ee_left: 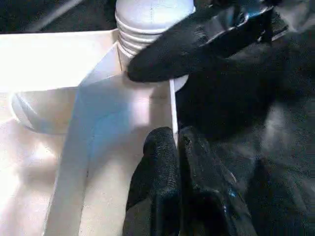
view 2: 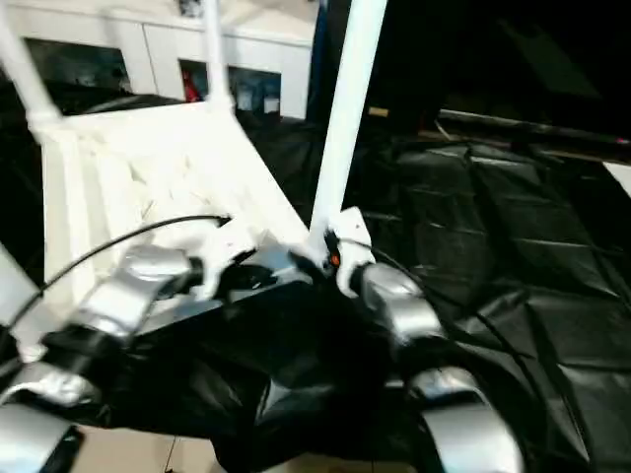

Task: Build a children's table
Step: Rotate leg to tighten

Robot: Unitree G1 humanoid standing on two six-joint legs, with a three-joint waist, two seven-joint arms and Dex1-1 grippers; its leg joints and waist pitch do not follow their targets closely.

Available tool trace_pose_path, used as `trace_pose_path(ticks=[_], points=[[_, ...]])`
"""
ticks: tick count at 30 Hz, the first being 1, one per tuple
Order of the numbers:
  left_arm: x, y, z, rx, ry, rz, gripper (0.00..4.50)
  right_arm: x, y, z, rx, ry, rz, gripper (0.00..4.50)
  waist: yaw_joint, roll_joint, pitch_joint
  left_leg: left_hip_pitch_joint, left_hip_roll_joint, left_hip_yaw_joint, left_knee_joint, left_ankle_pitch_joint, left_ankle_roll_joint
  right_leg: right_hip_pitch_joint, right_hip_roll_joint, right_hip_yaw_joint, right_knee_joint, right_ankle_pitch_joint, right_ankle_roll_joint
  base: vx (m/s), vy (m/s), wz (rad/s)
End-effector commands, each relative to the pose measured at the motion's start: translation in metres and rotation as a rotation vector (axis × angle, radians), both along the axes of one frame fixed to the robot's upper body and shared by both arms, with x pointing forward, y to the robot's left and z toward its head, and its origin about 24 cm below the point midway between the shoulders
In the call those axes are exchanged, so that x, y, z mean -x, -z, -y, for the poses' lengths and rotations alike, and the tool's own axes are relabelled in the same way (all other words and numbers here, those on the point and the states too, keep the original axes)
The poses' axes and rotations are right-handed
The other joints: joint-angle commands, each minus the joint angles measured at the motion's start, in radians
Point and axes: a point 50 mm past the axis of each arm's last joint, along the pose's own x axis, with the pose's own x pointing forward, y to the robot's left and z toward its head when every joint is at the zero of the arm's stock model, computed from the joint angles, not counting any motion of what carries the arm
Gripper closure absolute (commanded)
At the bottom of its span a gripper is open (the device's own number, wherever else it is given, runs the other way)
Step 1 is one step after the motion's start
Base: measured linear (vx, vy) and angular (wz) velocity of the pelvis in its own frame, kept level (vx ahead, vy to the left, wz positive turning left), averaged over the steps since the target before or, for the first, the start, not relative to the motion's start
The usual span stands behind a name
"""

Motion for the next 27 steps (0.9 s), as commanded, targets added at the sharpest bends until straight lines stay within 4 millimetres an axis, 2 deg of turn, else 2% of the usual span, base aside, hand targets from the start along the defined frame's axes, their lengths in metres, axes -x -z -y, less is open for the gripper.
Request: trace_pose_path(ticks=[1,2,7,10,11,14,15,16,18,20,21,22,24,26,27], points=[[0.018,0.011,0.019,0.021,0.195,-0.086,4.50,0.008,-0.006,-0.013,-0.020,-0.180,0.029,0.71,0.005,0.010,-0.059,-0.003,-0.008,0.015,-0.054,-0.185,0.054,0.053,-0.037,0.030,-0.057,-0.046,-0.248,0.000,0.000,0.00],[0.019,0.010,0.016,0.023,0.218,-0.089,4.50,0.010,-0.007,-0.009,-0.024,-0.205,0.033,0.71,0.007,0.010,-0.057,-0.002,-0.006,0.017,-0.055,-0.193,0.061,0.051,-0.039,0.030,-0.057,-0.050,-0.255,0.000,0.000,0.00],[0.023,0.010,-0.004,-0.034,0.298,-0.133,4.50,0.026,-0.008,0.012,-0.023,-0.414,-0.026,0.71,0.022,0.008,-0.054,0.005,-0.003,0.017,-0.057,-0.232,0.062,0.048,-0.040,0.031,-0.064,-0.121,-0.245,0.000,0.000,0.00],[0.024,0.009,-0.010,-0.043,0.336,-0.149,4.50,0.032,-0.007,0.017,-0.025,-0.472,-0.056,0.71,0.031,0.004,-0.050,0.006,0.000,0.016,-0.061,-0.259,0.043,0.045,-0.043,0.031,-0.068,-0.189,-0.230,0.000,0.000,0.00],[0.025,0.008,-0.014,-0.045,0.354,-0.156,4.50,0.034,-0.007,0.018,-0.033,-0.498,-0.080,0.86,0.035,0.003,-0.050,0.005,0.000,0.015,-0.061,-0.255,0.040,0.047,-0.043,0.031,-0.068,-0.198,-0.223,0.000,0.000,0.00],[0.024,0.007,-0.016,-0.045,0.353,-0.158,4.50,0.036,-0.006,0.018,-0.041,-0.516,-0.103,1.05,0.043,0.002,-0.051,0.005,0.000,0.017,-0.060,-0.236,0.030,0.045,-0.043,0.030,-0.064,-0.187,-0.222,0.000,0.000,0.00],[0.023,0.006,-0.017,-0.045,0.349,-0.156,4.50,0.037,-0.006,0.018,-0.042,-0.525,-0.109,1.07,0.044,-0.002,-0.052,0.005,0.000,0.018,-0.060,-0.232,0.029,0.045,-0.043,0.030,-0.064,-0.185,-0.221,0.000,0.000,0.00],[0.022,0.005,-0.017,-0.045,0.346,-0.155,4.50,0.038,-0.006,0.018,-0.042,-0.535,-0.116,1.07,0.045,-0.001,-0.052,0.006,-0.001,0.018,-0.060,-0.226,0.027,0.045,-0.043,0.030,-0.064,-0.182,-0.220,0.000,0.000,0.00],[0.021,0.004,-0.019,-0.044,0.343,-0.155,4.50,0.039,-0.007,0.018,-0.038,-0.555,-0.126,1.45,0.046,0.000,-0.053,0.005,-0.001,0.017,-0.059,-0.217,0.026,0.046,-0.043,0.030,-0.062,-0.170,-0.219,0.000,0.000,0.00],[0.019,0.004,-0.020,-0.043,0.335,-0.153,4.50,0.040,-0.007,0.018,-0.036,-0.563,-0.131,1.45,0.047,-0.001,-0.054,0.004,-0.002,0.019,-0.058,-0.208,0.027,0.047,-0.043,0.030,-0.061,-0.157,-0.220,0.000,0.000,0.00],[0.018,0.004,-0.020,-0.043,0.326,-0.148,4.50,0.040,-0.006,0.017,-0.041,-0.562,-0.135,1.47,0.048,0.003,-0.054,0.004,-0.002,0.018,-0.058,-0.207,0.026,0.047,-0.044,0.030,-0.060,-0.152,-0.222,0.000,0.000,0.00],[0.017,0.004,-0.020,-0.041,0.319,-0.144,4.50,0.040,-0.007,0.016,-0.046,-0.561,-0.140,1.67,0.048,0.000,-0.054,0.004,-0.002,0.018,-0.058,-0.210,0.025,0.046,-0.042,0.029,-0.061,-0.152,-0.222,0.000,0.000,0.00],[0.017,0.004,-0.020,-0.038,0.315,-0.142,4.50,0.041,-0.007,0.016,-0.049,-0.560,-0.142,1.71,0.048,0.002,-0.054,0.005,-0.002,0.018,-0.059,-0.216,0.022,0.047,-0.043,0.029,-0.062,-0.162,-0.221,0.000,0.000,0.00],[0.014,0.005,-0.019,-0.031,0.264,-0.124,4.50,0.040,-0.005,0.013,-0.058,-0.526,-0.143,1.75,0.049,0.006,-0.054,0.006,-0.002,0.017,-0.059,-0.222,0.017,0.046,-0.043,0.030,-0.062,-0.165,-0.221,0.000,0.000,0.00],[0.012,0.005,-0.018,-0.030,0.243,-0.116,4.50,0.040,-0.005,0.012,-0.060,-0.515,-0.144,1.76,0.049,0.005,-0.053,0.006,-0.001,0.017,-0.060,-0.225,0.016,0.046,-0.044,0.030,-0.063,-0.169,-0.220,0.000,0.000,0.00]])
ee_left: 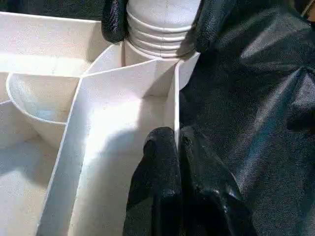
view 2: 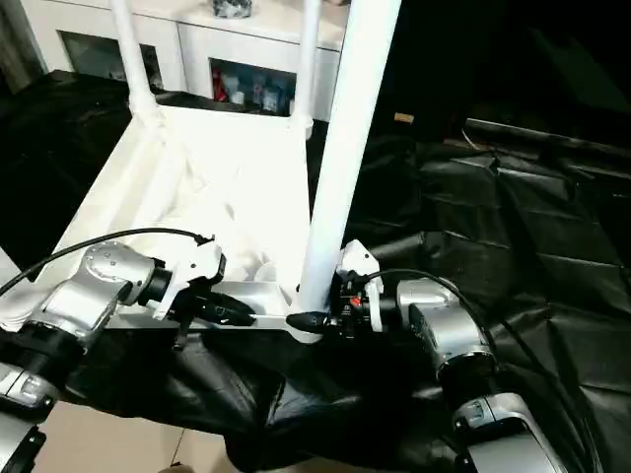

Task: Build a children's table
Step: Rotate leg to tighten

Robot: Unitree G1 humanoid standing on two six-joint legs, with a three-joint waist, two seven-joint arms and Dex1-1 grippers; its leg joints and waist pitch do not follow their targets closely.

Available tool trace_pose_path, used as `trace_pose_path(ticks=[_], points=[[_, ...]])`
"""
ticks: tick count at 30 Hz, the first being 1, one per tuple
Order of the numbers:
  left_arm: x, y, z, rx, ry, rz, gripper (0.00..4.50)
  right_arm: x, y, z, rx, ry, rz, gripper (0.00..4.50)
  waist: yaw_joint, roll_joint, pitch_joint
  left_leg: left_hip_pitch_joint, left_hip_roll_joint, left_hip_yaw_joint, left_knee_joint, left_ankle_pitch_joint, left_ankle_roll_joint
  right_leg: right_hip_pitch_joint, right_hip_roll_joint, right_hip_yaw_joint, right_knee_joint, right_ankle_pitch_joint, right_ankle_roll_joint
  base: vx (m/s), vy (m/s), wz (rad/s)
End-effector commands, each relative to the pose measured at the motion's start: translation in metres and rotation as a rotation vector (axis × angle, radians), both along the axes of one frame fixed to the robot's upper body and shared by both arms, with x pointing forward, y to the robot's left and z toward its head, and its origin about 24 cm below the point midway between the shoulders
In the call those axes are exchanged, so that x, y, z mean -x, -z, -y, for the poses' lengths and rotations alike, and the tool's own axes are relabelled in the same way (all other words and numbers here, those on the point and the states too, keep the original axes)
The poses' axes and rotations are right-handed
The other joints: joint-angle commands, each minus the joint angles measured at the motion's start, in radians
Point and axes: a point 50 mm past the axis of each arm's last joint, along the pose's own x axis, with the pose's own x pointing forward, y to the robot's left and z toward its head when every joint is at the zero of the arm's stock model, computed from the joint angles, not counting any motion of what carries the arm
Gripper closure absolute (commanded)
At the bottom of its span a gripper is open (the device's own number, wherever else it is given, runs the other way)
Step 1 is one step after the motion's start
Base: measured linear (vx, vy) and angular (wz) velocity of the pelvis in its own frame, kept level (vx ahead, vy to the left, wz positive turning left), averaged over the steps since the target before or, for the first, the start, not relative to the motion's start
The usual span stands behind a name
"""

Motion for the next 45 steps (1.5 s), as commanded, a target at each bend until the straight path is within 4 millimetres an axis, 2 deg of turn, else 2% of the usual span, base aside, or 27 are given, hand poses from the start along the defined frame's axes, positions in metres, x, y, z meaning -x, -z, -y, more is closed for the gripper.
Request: trace_pose_path(ticks=[1,3,5,6,7,8,11,12,14,15,18,23,29,30,33,34,35,36,37,38,39,40,42,43,45], points=[[-0.005,0.007,0.011,-0.014,-0.081,0.011,4.50,0.002,0.002,-0.010,-0.006,0.009,-0.006,1.76,-0.004,0.007,-0.053,0.007,-0.004,0.017,-0.062,-0.234,0.013,0.043,-0.042,0.030,-0.066,-0.181,-0.218,0.000,0.000,0.00],[-0.008,0.006,0.013,-0.005,-0.115,0.019,4.50,-0.001,0.004,-0.010,0.007,0.053,-0.003,1.76,-0.005,0.006,-0.050,0.009,-0.006,0.016,-0.063,-0.256,0.003,0.040,-0.044,0.031,-0.072,-0.231,-0.207,0.000,0.000,0.00],[-0.016,0.004,0.025,0.024,-0.222,0.042,4.50,-0.017,0.015,-0.014,0.079,0.315,0.005,1.76,-0.012,0.007,-0.045,0.006,-0.008,0.012,-0.068,-0.290,-0.014,0.038,-0.045,0.029,-0.079,-0.316,-0.184,0.000,0.000,0.00],[-0.019,0.004,0.029,0.031,-0.256,0.048,4.50,-0.023,0.019,-0.015,0.101,0.413,-0.002,1.76,-0.018,0.009,-0.045,0.008,-0.008,0.008,-0.068,-0.319,-0.028,0.037,-0.048,0.027,-0.085,-0.396,-0.161,-0.051,0.002,-0.06],[-0.020,0.004,0.035,0.036,-0.278,0.053,4.50,-0.027,0.021,-0.016,0.113,0.505,-0.016,1.77,-0.023,0.007,-0.046,0.006,-0.009,0.006,-0.069,-0.321,-0.035,0.036,-0.050,0.027,-0.086,-0.420,-0.152,-0.056,0.006,-0.10],[-0.022,0.004,0.042,0.040,-0.299,0.063,4.50,-0.031,0.024,-0.019,0.114,0.592,-0.033,1.77,-0.035,0.005,-0.046,0.002,-0.012,0.000,-0.071,-0.332,-0.047,0.038,-0.051,0.022,-0.094,-0.491,-0.118,-0.056,0.006,-0.10],[-0.023,0.003,0.058,0.049,-0.328,0.078,4.50,-0.036,0.028,-0.029,0.129,0.709,-0.057,1.78,-0.045,0.006,-0.048,0.002,-0.011,0.000,-0.070,-0.328,-0.036,0.034,-0.049,0.024,-0.097,-0.460,-0.118,0.000,0.000,0.00],[-0.024,0.002,0.066,0.053,-0.344,0.089,4.50,-0.037,0.028,-0.035,0.135,0.757,-0.068,1.78,-0.045,0.014,-0.048,0.008,-0.011,0.003,-0.068,-0.332,-0.030,0.029,-0.047,0.026,-0.095,-0.425,-0.130,0.000,0.000,0.00],[-0.024,0.002,0.071,0.055,-0.346,0.093,4.50,-0.038,0.028,-0.039,0.127,0.765,-0.072,1.78,-0.047,0.010,-0.051,0.004,-0.011,0.005,-0.067,-0.315,-0.021,0.033,-0.042,0.026,-0.090,-0.366,-0.146,0.000,0.000,0.00],[-0.023,0.002,0.079,0.060,-0.337,0.102,4.50,-0.037,0.027,-0.047,0.108,0.751,-0.069,1.22,-0.046,0.016,-0.052,0.005,-0.011,0.006,-0.067,-0.313,-0.019,0.033,-0.042,0.027,-0.088,-0.346,-0.151,0.000,0.000,0.00],[-0.020,0.003,0.084,0.064,-0.305,0.099,4.50,-0.037,0.024,-0.056,0.075,0.704,-0.067,0.89,-0.045,0.015,-0.055,0.001,-0.011,0.009,-0.065,-0.281,-0.010,0.038,-0.039,0.028,-0.081,-0.254,-0.176,0.000,0.000,0.00],[-0.013,0.003,0.078,0.071,-0.217,0.089,4.50,-0.035,0.015,-0.051,0.059,0.562,0.024,0.51,-0.044,0.014,-0.056,-0.001,-0.011,0.010,-0.064,-0.267,0.006,0.045,-0.039,0.027,-0.079,-0.219,-0.191,0.000,0.000,0.00],[0.000,0.005,0.056,0.065,-0.056,0.042,4.50,-0.023,0.007,-0.032,0.033,0.312,0.121,0.51,-0.035,0.014,-0.058,-0.001,-0.008,0.013,-0.062,-0.219,0.040,0.050,-0.040,0.029,-0.067,-0.114,-0.225,0.000,0.000,0.00],[0.002,0.006,0.050,0.051,-0.024,0.041,4.50,-0.020,0.006,-0.026,0.024,0.259,0.121,0.51,-0.036,0.012,-0.058,0.000,-0.008,0.014,-0.062,-0.219,0.043,0.050,-0.037,0.029,-0.068,-0.108,-0.229,0.000,0.000,0.00],[0.004,0.008,0.038,0.021,0.007,0.039,4.50,-0.011,0.003,-0.016,0.007,0.136,0.097,0.51,-0.031,0.015,-0.055,0.005,-0.004,0.015,-0.062,-0.239,0.049,0.046,-0.039,0.030,-0.067,-0.116,-0.241,0.000,0.000,0.00],[0.004,0.008,0.038,0.021,0.007,0.039,4.50,-0.011,0.003,-0.016,0.007,0.136,0.097,0.51,-0.029,0.014,-0.054,0.005,-0.005,0.014,-0.064,-0.243,0.049,0.047,-0.036,0.029,-0.069,-0.124,-0.239,0.000,0.000,0.00],[0.004,0.009,0.033,0.007,0.014,0.035,4.50,-0.005,0.002,-0.011,0.008,0.066,0.077,0.51,-0.024,0.002,-0.053,0.005,-0.004,0.015,-0.063,-0.254,0.048,0.045,-0.038,0.029,-0.070,-0.152,-0.233,0.000,0.000,0.00],[0.004,0.010,0.029,-0.005,0.024,0.034,4.50,-0.001,0.001,-0.007,0.012,0.013,0.058,0.51,-0.020,0.005,-0.052,0.005,-0.004,0.014,-0.064,-0.253,0.048,0.047,-0.039,0.029,-0.071,-0.166,-0.228,0.000,0.000,0.00],[0.004,0.010,0.026,-0.009,0.028,0.031,4.50,0.003,0.001,-0.005,0.014,-0.025,0.034,0.51,-0.015,0.003,-0.051,0.005,-0.003,0.015,-0.064,-0.255,0.050,0.047,-0.040,0.030,-0.073,-0.184,-0.219,0.000,0.000,0.00],[0.004,0.010,0.026,-0.009,0.028,0.031,4.50,0.003,0.001,-0.005,0.014,-0.025,0.034,0.51,-0.008,0.006,-0.051,0.009,-0.001,0.017,-0.064,-0.263,0.047,0.041,-0.041,0.030,-0.074,-0.197,-0.216,0.000,0.000,0.00],[0.003,0.009,0.023,-0.004,0.032,0.026,4.50,0.008,0.001,-0.002,0.017,-0.076,0.011,0.76,-0.007,0.006,-0.049,0.008,-0.001,0.016,-0.065,-0.266,0.044,0.042,-0.041,0.030,-0.074,-0.205,-0.215,0.000,0.000,0.00],[0.003,0.008,0.021,-0.002,0.034,0.024,4.50,0.009,0.002,-0.002,0.021,-0.088,0.009,0.85,-0.005,0.000,-0.049,0.003,-0.002,0.017,-0.064,-0.260,0.039,0.045,-0.042,0.029,-0.074,-0.219,-0.207,0.000,0.000,0.00],[0.002,0.007,0.020,-0.003,0.041,0.024,4.50,0.010,0.002,-0.002,0.022,-0.102,0.007,0.89,-0.003,0.002,-0.050,0.004,-0.002,0.016,-0.065,-0.259,0.029,0.043,-0.044,0.029,-0.074,-0.240,-0.197,0.000,0.000,0.00],[0.002,0.007,0.019,-0.003,0.044,0.024,4.50,0.010,0.001,-0.002,0.021,-0.108,0.005,1.02,-0.004,-0.003,-0.050,0.004,-0.003,0.016,-0.065,-0.264,0.027,0.041,-0.044,0.029,-0.076,-0.254,-0.193,0.000,0.000,0.00],[0.001,0.006,0.019,-0.003,0.048,0.028,4.50,0.011,0.000,-0.005,0.014,-0.120,-0.002,1.24,-0.003,-0.002,-0.050,0.003,-0.003,0.014,-0.066,-0.256,0.025,0.041,-0.045,0.029,-0.076,-0.263,-0.185,0.000,0.000,0.00]])
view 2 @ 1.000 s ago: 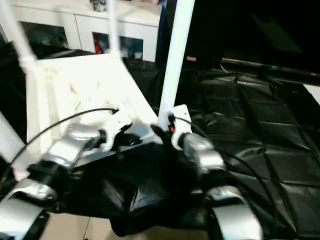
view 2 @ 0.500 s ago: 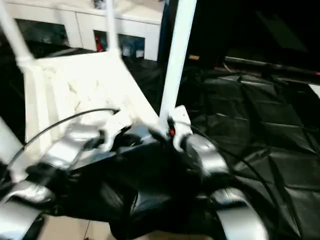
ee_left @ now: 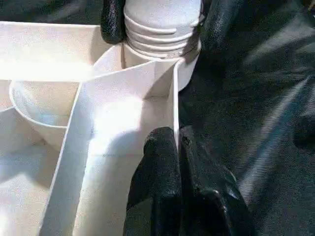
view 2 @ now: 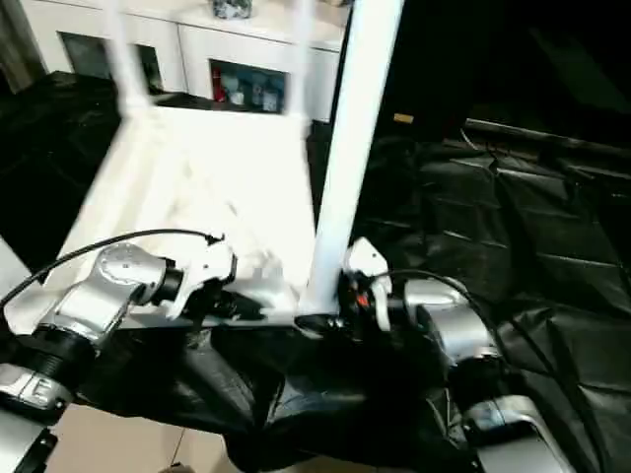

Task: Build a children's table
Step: Rotate leg to tighten

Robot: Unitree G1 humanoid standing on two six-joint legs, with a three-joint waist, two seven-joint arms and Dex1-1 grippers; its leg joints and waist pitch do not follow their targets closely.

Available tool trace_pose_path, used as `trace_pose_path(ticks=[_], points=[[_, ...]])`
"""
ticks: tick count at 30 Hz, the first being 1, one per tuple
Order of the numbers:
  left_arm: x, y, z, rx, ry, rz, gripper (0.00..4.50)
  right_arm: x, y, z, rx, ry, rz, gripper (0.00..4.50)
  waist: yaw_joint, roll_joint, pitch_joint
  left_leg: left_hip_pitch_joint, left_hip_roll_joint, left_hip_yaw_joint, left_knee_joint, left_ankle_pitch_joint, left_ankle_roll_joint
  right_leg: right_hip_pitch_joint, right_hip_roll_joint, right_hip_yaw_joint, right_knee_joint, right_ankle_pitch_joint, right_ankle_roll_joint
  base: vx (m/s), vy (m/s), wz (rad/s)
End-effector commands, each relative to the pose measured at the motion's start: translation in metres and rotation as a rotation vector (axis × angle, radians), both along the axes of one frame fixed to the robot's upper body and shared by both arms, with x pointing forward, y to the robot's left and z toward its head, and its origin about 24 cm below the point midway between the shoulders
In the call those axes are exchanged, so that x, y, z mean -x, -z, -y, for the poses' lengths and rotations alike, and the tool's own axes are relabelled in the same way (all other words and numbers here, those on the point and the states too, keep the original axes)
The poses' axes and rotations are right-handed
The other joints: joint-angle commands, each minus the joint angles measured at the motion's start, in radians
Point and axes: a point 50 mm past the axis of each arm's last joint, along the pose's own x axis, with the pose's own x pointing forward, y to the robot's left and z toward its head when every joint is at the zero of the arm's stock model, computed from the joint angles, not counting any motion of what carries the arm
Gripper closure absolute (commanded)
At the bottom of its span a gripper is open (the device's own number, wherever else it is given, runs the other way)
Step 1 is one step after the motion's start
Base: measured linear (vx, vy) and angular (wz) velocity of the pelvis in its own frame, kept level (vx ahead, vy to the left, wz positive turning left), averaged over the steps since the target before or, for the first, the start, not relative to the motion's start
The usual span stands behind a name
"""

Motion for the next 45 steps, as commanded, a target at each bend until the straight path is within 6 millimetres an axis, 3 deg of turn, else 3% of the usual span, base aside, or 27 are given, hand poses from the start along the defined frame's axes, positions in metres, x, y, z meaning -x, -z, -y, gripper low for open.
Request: trace_pose_path(ticks=[1,7,9,11,13,14,16,17,21,24,26,31,32,34,38,43,44,45], points=[[0.000,0.004,0.009,-0.010,0.019,-0.011,4.50,0.007,0.000,-0.016,-0.025,-0.102,-0.029,1.31,-0.002,-0.004,-0.050,0.002,-0.003,0.015,-0.063,-0.250,0.025,0.042,-0.045,0.030,-0.074,-0.258,-0.184,0.000,0.000,0.00],[-0.001,0.005,0.011,0.004,-0.010,0.006,4.50,0.006,0.003,-0.021,-0.035,-0.058,-0.044,1.66,-0.003,-0.005,-0.049,0.001,-0.004,0.015,-0.063,-0.243,0.025,0.041,-0.046,0.029,-0.074,-0.264,-0.180,0.000,0.000,0.00],[-0.004,0.005,0.013,0.016,-0.075,0.020,4.50,-0.001,0.006,-0.024,-0.029,0.059,-0.030,1.69,-0.005,-0.007,-0.047,0.000,-0.004,0.014,-0.065,-0.255,0.018,0.039,-0.048,0.029,-0.077,-0.302,-0.170,0.000,0.000,0.00],[-0.007,0.004,0.018,0.035,-0.129,0.025,4.50,-0.009,0.010,-0.027,-0.028,0.174,-0.024,1.71,-0.014,-0.008,-0.043,0.003,-0.005,0.009,-0.068,-0.305,-0.005,0.033,-0.050,0.027,-0.086,-0.404,-0.143,0.000,0.000,0.00],[-0.008,0.004,0.023,0.043,-0.169,0.031,4.50,-0.015,0.013,-0.030,-0.017,0.277,-0.028,1.72,-0.017,-0.009,-0.044,0.003,-0.005,0.008,-0.068,-0.312,-0.013,0.031,-0.051,0.028,-0.088,-0.425,-0.138,0.000,0.000,0.00],[-0.010,0.004,0.027,0.041,-0.191,0.035,4.50,-0.018,0.015,-0.033,-0.006,0.332,-0.024,1.72,-0.025,-0.010,-0.044,-0.003,-0.006,0.003,-0.072,-0.312,-0.021,0.035,-0.051,0.025,-0.091,-0.451,-0.121,0.000,0.000,0.00],[-0.012,0.004,0.034,0.049,-0.237,0.042,4.50,-0.024,0.021,-0.037,0.024,0.443,-0.029,1.73,-0.035,-0.009,-0.042,0.003,-0.006,0.004,-0.070,-0.334,-0.026,0.026,-0.050,0.026,-0.094,-0.462,-0.120,0.000,0.000,0.00],[-0.014,0.004,0.042,0.058,-0.278,0.050,4.50,-0.027,0.025,-0.042,0.043,0.518,-0.040,1.73,-0.041,-0.012,-0.043,0.001,-0.008,0.003,-0.070,-0.334,-0.029,0.029,-0.050,0.025,-0.094,-0.474,-0.120,0.000,0.000,0.00],[-0.017,0.002,0.057,0.068,-0.347,0.070,4.50,-0.033,0.033,-0.052,0.100,0.678,-0.066,1.73,-0.047,-0.009,-0.044,0.006,-0.009,0.004,-0.068,-0.335,-0.024,0.023,-0.048,0.027,-0.097,-0.455,-0.122,0.000,0.000,0.00],[-0.014,0.002,0.066,0.075,-0.345,0.068,4.50,-0.036,0.035,-0.058,0.127,0.738,-0.052,1.73,-0.050,-0.008,-0.047,0.002,-0.009,0.006,-0.067,-0.323,-0.020,0.025,-0.046,0.028,-0.091,-0.404,-0.128,0.000,0.000,0.00],[-0.011,0.002,0.069,0.071,-0.320,0.067,4.50,-0.036,0.031,-0.064,0.076,0.725,-0.059,1.18,-0.050,-0.007,-0.049,-0.002,-0.009,0.007,-0.067,-0.311,-0.009,0.030,-0.043,0.029,-0.087,-0.351,-0.137,0.000,0.000,0.00],[-0.010,0.004,0.062,0.039,-0.292,0.068,4.50,-0.037,0.021,-0.067,0.011,0.622,-0.020,0.69,-0.046,-0.002,-0.052,-0.001,-0.007,0.010,-0.066,-0.277,0.004,0.034,-0.041,0.030,-0.077,-0.246,-0.172,0.000,0.000,0.00],[-0.008,0.004,0.056,0.030,-0.264,0.061,4.50,-0.035,0.015,-0.066,-0.025,0.520,0.016,0.69,-0.045,0.002,-0.054,-0.004,-0.009,0.010,-0.065,-0.267,0.007,0.040,-0.041,0.029,-0.076,-0.225,-0.176,0.000,0.000,0.00],[-0.007,0.004,0.051,0.025,-0.230,0.061,4.50,-0.030,0.011,-0.063,-0.058,0.418,0.044,0.69,-0.042,-0.002,-0.057,-0.006,-0.008,0.012,-0.060,-0.234,0.029,0.045,-0.040,0.030,-0.069,-0.148,-0.192,0.000,0.000,0.00],[0.000,0.002,0.041,0.025,-0.112,0.044,4.50,-0.021,0.004,-0.050,-0.100,0.271,0.084,0.69,-0.036,0.001,-0.058,-0.004,-0.008,0.016,-0.058,-0.173,0.056,0.048,-0.037,0.030,-0.057,-0.034,-0.239,0.000,0.000,0.00],[0.003,0.001,0.029,0.009,-0.029,0.012,4.50,-0.008,0.001,-0.032,-0.136,0.102,0.017,0.69,-0.022,0.003,-0.053,0.006,-0.002,0.017,-0.061,-0.226,0.056,0.043,-0.039,0.030,-0.064,-0.101,-0.245,0.000,0.000,0.00],[0.002,0.001,0.025,-0.002,-0.022,0.015,4.50,-0.004,0.002,-0.028,-0.124,0.053,-0.007,0.69,-0.018,0.007,-0.052,0.005,-0.003,0.016,-0.062,-0.231,0.050,0.045,-0.039,0.030,-0.064,-0.114,-0.243,0.000,0.000,0.00],[0.001,0.001,0.021,-0.011,-0.015,0.016,4.50,0.001,0.003,-0.024,-0.109,0.010,-0.027,0.69,-0.016,0.004,-0.051,0.004,-0.003,0.016,-0.062,-0.235,0.048,0.046,-0.038,0.029,-0.066,-0.124,-0.238,0.000,0.000,0.00]])
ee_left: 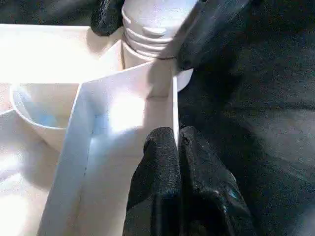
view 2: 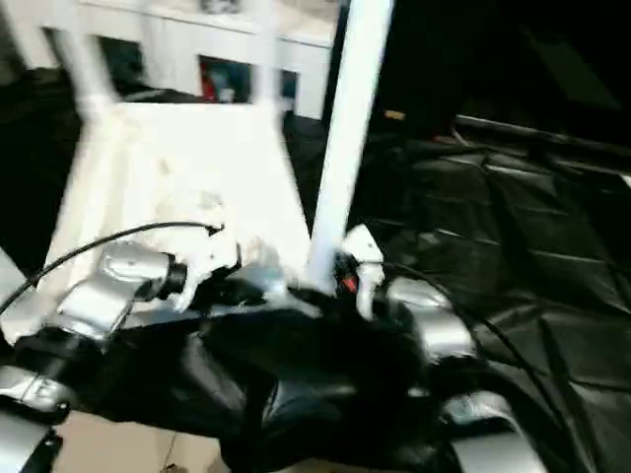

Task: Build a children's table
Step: Rotate leg to tighten

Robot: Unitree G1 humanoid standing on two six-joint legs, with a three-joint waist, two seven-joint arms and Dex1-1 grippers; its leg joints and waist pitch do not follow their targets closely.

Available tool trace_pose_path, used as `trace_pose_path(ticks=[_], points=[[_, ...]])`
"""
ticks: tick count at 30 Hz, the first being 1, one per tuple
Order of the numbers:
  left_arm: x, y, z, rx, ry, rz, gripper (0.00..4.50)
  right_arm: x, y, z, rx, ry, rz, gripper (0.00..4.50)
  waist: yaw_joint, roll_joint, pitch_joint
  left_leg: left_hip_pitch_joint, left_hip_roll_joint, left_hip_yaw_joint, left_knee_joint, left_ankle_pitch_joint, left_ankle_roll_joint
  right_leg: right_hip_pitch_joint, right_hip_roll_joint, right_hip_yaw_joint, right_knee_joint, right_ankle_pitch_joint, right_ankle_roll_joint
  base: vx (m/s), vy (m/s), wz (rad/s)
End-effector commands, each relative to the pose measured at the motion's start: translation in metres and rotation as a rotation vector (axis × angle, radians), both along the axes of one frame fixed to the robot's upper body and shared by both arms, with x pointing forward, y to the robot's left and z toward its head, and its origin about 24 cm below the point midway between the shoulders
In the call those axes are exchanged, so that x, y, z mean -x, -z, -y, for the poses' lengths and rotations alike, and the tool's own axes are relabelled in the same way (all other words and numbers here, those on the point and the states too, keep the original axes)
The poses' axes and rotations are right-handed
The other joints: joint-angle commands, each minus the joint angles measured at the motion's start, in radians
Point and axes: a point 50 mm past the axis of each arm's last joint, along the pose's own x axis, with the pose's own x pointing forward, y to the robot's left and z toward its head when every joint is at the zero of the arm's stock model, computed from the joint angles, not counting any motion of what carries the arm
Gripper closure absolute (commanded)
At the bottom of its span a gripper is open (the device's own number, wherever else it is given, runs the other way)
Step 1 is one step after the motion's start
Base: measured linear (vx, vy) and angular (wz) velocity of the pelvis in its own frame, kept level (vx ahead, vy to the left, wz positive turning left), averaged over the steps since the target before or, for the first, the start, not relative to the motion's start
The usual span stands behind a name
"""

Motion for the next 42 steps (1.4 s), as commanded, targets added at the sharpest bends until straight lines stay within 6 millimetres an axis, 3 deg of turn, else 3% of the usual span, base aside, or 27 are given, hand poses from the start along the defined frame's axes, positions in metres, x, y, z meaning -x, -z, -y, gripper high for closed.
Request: trace_pose_path(ticks=[1,2,4,7,11,12,14,19,24,25,27,28,31,36,37,41,42], points=[[0.003,0.004,0.012,-0.003,0.088,-0.020,4.50,0.015,0.000,-0.011,-0.005,-0.211,-0.047,0.69,-0.005,0.012,-0.051,0.008,-0.003,0.017,-0.059,-0.235,0.048,0.050,-0.038,0.030,-0.067,-0.127,-0.232,0.000,0.000,0.00],[0.001,0.004,0.008,-0.010,0.089,-0.023,4.50,0.019,0.001,-0.009,0.008,-0.241,-0.063,0.69,0.004,0.012,-0.048,0.015,-0.001,0.019,-0.060,-0.255,0.046,0.044,-0.040,0.032,-0.071,-0.158,-0.225,0.000,0.000,0.00],[0.001,0.004,0.007,-0.015,0.089,-0.020,4.50,0.019,0.001,-0.009,0.009,-0.245,-0.064,0.69,0.007,0.009,-0.048,0.009,0.000,0.016,-0.063,-0.265,0.030,0.048,-0.045,0.030,-0.071,-0.202,-0.212,0.000,0.000,0.00],[-0.001,0.003,0.004,-0.024,0.088,-0.017,4.50,0.024,0.003,-0.008,0.011,-0.287,-0.097,0.93,0.009,0.009,-0.048,0.010,-0.001,0.016,-0.063,-0.271,0.019,0.046,-0.045,0.031,-0.073,-0.237,-0.197,0.000,0.000,0.00],[-0.002,0.002,0.004,-0.012,0.087,-0.021,4.50,0.027,0.003,-0.012,0.002,-0.307,-0.126,1.03,0.011,0.010,-0.051,0.008,-0.002,0.014,-0.062,-0.246,0.014,0.047,-0.045,0.030,-0.069,-0.208,-0.200,0.000,0.000,0.00],[-0.002,0.002,0.005,-0.005,0.085,-0.024,4.50,0.027,0.002,-0.014,-0.003,-0.306,-0.128,1.31,0.012,0.010,-0.052,0.008,-0.002,0.015,-0.061,-0.234,0.014,0.049,-0.044,0.030,-0.067,-0.183,-0.204,0.000,0.000,0.00],[-0.001,0.003,0.006,0.004,0.089,-0.029,4.50,0.026,0.001,-0.016,-0.006,-0.295,-0.122,1.39,0.012,0.011,-0.053,0.008,-0.002,0.016,-0.061,-0.225,0.015,0.050,-0.043,0.029,-0.065,-0.162,-0.211,0.000,0.000,0.00],[-0.001,0.004,0.007,0.028,0.054,-0.031,4.50,0.022,0.002,-0.017,0.004,-0.224,-0.088,1.72,0.011,0.009,-0.051,0.008,-0.003,0.016,-0.061,-0.242,0.009,0.047,-0.044,0.029,-0.068,-0.194,-0.205,0.000,0.000,0.00],[-0.001,0.005,0.011,0.054,-0.033,-0.019,4.50,0.006,0.012,-0.022,0.054,0.042,-0.055,1.81,-0.006,-0.003,-0.044,0.004,-0.004,0.009,-0.067,-0.296,-0.014,0.040,-0.051,0.029,-0.083,-0.373,-0.153,0.000,0.000,0.00],[-0.001,0.005,0.013,0.059,-0.054,-0.016,4.50,0.003,0.015,-0.023,0.065,0.103,-0.053,1.82,-0.009,0.001,-0.044,0.001,-0.004,0.005,-0.070,-0.305,-0.020,0.044,-0.052,0.026,-0.086,-0.421,-0.133,-0.051,-0.003,-0.09],[-0.002,0.006,0.020,0.074,-0.101,-0.007,4.50,-0.007,0.019,-0.027,0.078,0.252,-0.070,1.82,-0.019,-0.007,-0.043,0.001,-0.004,0.004,-0.071,-0.312,-0.030,0.039,-0.053,0.026,-0.089,-0.450,-0.121,0.000,0.000,0.00],[-0.003,0.006,0.023,0.079,-0.118,-0.003,4.50,-0.009,0.020,-0.028,0.076,0.297,-0.076,1.82,-0.028,-0.005,-0.043,0.003,-0.005,0.003,-0.070,-0.320,-0.031,0.036,-0.052,0.026,-0.090,-0.465,-0.117,0.000,0.000,0.00],[-0.004,0.007,0.039,0.098,-0.177,0.014,4.50,-0.020,0.024,-0.037,0.079,0.485,-0.123,1.82,-0.038,-0.007,-0.043,0.004,-0.005,0.004,-0.069,-0.315,-0.029,0.031,-0.050,0.027,-0.091,-0.440,-0.124,0.000,0.000,0.00],[0.000,0.005,0.056,0.121,-0.184,0.017,4.50,-0.025,0.026,-0.048,0.113,0.559,-0.132,1.82,-0.043,-0.003,-0.048,0.004,-0.006,0.008,-0.066,-0.290,-0.021,0.034,-0.046,0.028,-0.083,-0.349,-0.143,0.000,0.000,0.00],[0.002,0.003,0.062,0.125,-0.179,0.022,4.50,-0.026,0.025,-0.054,0.106,0.546,-0.116,1.27,-0.042,-0.002,-0.050,0.001,-0.005,0.010,-0.064,-0.268,-0.012,0.038,-0.044,0.030,-0.076,-0.288,-0.154,0.000,0.000,0.00],[0.005,0.002,0.066,0.122,-0.160,0.032,4.50,-0.029,0.020,-0.059,0.078,0.521,-0.114,0.96,-0.043,-0.002,-0.053,-0.003,-0.008,0.013,-0.061,-0.209,0.007,0.046,-0.040,0.030,-0.067,-0.183,-0.179,0.000,0.000,0.00],[0.005,0.003,0.064,0.118,-0.159,0.030,4.50,-0.029,0.017,-0.059,0.079,0.496,-0.095,0.71,-0.043,-0.004,-0.054,-0.002,-0.008,0.014,-0.060,-0.203,0.011,0.046,-0.039,0.030,-0.066,-0.173,-0.180,0.000,0.000,0.00]])
